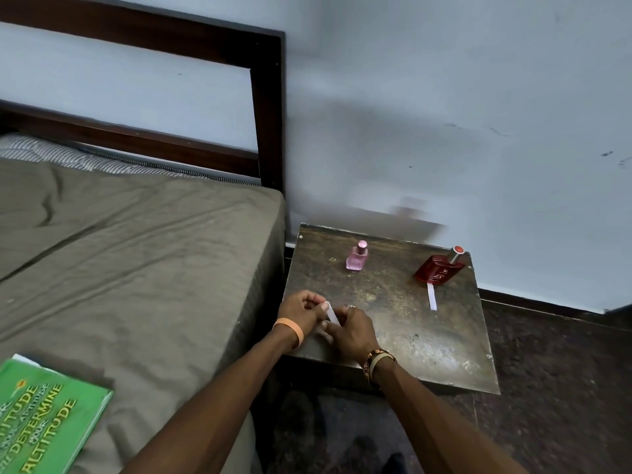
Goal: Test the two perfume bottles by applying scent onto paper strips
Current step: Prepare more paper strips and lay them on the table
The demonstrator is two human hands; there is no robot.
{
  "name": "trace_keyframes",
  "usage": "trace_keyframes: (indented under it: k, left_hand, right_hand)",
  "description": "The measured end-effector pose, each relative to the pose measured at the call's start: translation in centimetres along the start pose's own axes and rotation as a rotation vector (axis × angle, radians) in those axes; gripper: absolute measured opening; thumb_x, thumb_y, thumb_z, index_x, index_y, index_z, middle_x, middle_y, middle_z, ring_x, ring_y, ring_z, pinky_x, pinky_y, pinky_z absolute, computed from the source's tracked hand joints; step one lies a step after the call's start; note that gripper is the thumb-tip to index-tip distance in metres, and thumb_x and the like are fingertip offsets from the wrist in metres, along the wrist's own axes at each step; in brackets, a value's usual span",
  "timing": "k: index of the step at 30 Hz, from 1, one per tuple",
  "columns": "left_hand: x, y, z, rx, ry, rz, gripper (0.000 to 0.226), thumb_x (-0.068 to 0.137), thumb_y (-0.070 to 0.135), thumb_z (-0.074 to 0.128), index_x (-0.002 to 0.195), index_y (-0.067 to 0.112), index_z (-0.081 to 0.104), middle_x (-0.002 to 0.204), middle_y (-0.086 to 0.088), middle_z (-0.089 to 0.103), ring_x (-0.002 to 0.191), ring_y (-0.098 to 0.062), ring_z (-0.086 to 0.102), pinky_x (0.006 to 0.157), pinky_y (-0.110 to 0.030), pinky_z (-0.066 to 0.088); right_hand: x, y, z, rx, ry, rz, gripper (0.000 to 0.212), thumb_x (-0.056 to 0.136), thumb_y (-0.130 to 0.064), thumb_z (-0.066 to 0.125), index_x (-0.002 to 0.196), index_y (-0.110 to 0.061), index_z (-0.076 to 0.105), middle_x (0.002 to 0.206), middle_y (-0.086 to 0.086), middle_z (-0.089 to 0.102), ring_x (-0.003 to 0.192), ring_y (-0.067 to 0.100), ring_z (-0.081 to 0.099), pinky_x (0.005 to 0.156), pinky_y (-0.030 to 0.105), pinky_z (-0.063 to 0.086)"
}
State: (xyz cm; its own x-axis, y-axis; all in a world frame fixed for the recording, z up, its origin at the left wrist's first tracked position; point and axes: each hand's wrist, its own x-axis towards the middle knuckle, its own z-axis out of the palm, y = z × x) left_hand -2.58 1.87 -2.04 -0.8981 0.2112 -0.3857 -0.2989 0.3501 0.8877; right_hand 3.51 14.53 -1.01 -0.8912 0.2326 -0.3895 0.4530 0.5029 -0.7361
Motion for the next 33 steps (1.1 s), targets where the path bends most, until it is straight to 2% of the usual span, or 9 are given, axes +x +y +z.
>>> trace_keyframes:
  k: [3, 7, 10, 12, 15, 21, 24, 28, 33]
  left_hand:
    - [-1.4, 2.4, 0.4, -0.238, -0.034, -0.066, 0.01, 0.084, 0.003, 0.066, 0.081, 0.01, 0.06, 0.073, -0.009, 0.066, 0.057, -0.011, 0.059, 0.052, -0.018, 0.051]
    - [-3.5, 5.4, 0.9, -0.388, -0.067, -0.081, 0.008, 0.083, 0.004, 0.068, 0.085, 0.007, 0.061, 0.076, -0.012, 0.068, 0.062, -0.017, 0.061, 0.057, -0.022, 0.054]
    - [-5.2, 7.9, 1.3, -0.495, -0.092, -0.103, 0.017, 0.082, 0.02, 0.073, 0.087, 0.007, 0.064, 0.075, -0.013, 0.068, 0.063, -0.018, 0.063, 0.062, -0.028, 0.057]
    - [-6.3, 9.5, 1.6, -0.549, -0.104, -0.1, 0.016, 0.083, 0.021, 0.071, 0.083, 0.007, 0.063, 0.072, -0.013, 0.067, 0.059, -0.017, 0.064, 0.06, -0.028, 0.057]
    - [-7.6, 10.9, 1.7, -0.543, -0.127, -0.037, 0.01, 0.078, 0.002, 0.073, 0.081, 0.005, 0.064, 0.076, -0.014, 0.068, 0.059, -0.014, 0.066, 0.057, -0.023, 0.057]
    - [-10.1, 12.6, 1.7, -0.508, -0.138, 0.007, 0.02, 0.075, -0.009, 0.071, 0.09, 0.003, 0.066, 0.084, -0.017, 0.068, 0.063, -0.019, 0.067, 0.057, -0.024, 0.057]
    - [-10.8, 13.1, 1.8, -0.52, -0.126, 0.027, 0.018, 0.074, -0.01, 0.071, 0.085, 0.002, 0.063, 0.087, -0.02, 0.068, 0.062, -0.021, 0.068, 0.059, -0.027, 0.058]
    - [-12.0, 13.7, 2.0, -0.544, -0.128, 0.046, 0.017, 0.074, -0.01, 0.071, 0.083, 0.001, 0.061, 0.086, -0.022, 0.067, 0.066, -0.023, 0.067, 0.063, -0.029, 0.06]
    - [-13.0, 14.0, 1.6, -0.629, -0.156, 0.008, 0.014, 0.076, 0.0, 0.073, 0.087, 0.001, 0.064, 0.082, -0.02, 0.068, 0.066, -0.023, 0.068, 0.069, -0.032, 0.059]
  right_hand:
    - [-1.1, -0.1, -1.7, 0.123, 0.071, 0.087, 0.012, 0.074, -0.025, 0.081, 0.081, -0.017, 0.076, 0.074, -0.002, 0.074, 0.069, 0.015, 0.07, 0.064, 0.031, 0.056]
    - [-3.5, -1.2, -5.5, 0.377, 0.136, 0.154, 0.02, 0.07, -0.012, 0.086, 0.072, 0.002, 0.071, 0.066, 0.013, 0.072, 0.055, 0.018, 0.059, 0.05, 0.026, 0.044]
    - [-5.4, -2.5, -8.2, 0.436, 0.112, 0.128, 0.019, 0.071, -0.013, 0.085, 0.072, 0.001, 0.073, 0.07, 0.018, 0.072, 0.055, 0.019, 0.057, 0.05, 0.026, 0.041]
    - [-6.7, -3.2, -9.9, 0.432, 0.093, 0.088, 0.017, 0.075, -0.012, 0.083, 0.076, 0.003, 0.075, 0.071, 0.018, 0.072, 0.056, 0.02, 0.055, 0.048, 0.024, 0.039]
    - [-8.2, -3.8, -12.0, 0.382, 0.06, 0.018, 0.017, 0.08, -0.015, 0.079, 0.08, 0.002, 0.076, 0.077, 0.021, 0.073, 0.06, 0.022, 0.055, 0.049, 0.024, 0.039]
    - [-10.5, -4.6, -14.6, 0.308, 0.096, -0.061, 0.013, 0.081, -0.016, 0.078, 0.088, -0.005, 0.075, 0.077, 0.012, 0.075, 0.063, 0.018, 0.066, 0.054, 0.025, 0.05]
    - [-11.0, -4.9, -15.2, 0.264, 0.188, -0.069, 0.011, 0.079, -0.015, 0.08, 0.078, -0.005, 0.076, 0.066, 0.008, 0.071, 0.053, 0.014, 0.061, 0.048, 0.023, 0.046]
    - [-12.0, -5.4, -15.5, 0.278, 0.139, -0.108, 0.017, 0.081, -0.02, 0.079, 0.081, -0.005, 0.073, 0.072, 0.012, 0.073, 0.061, 0.022, 0.066, 0.052, 0.028, 0.05]
    - [-12.6, -5.7, -15.4, 0.252, 0.155, -0.097, 0.016, 0.074, -0.019, 0.084, 0.071, -0.007, 0.075, 0.064, 0.008, 0.072, 0.055, 0.016, 0.062, 0.053, 0.028, 0.047]
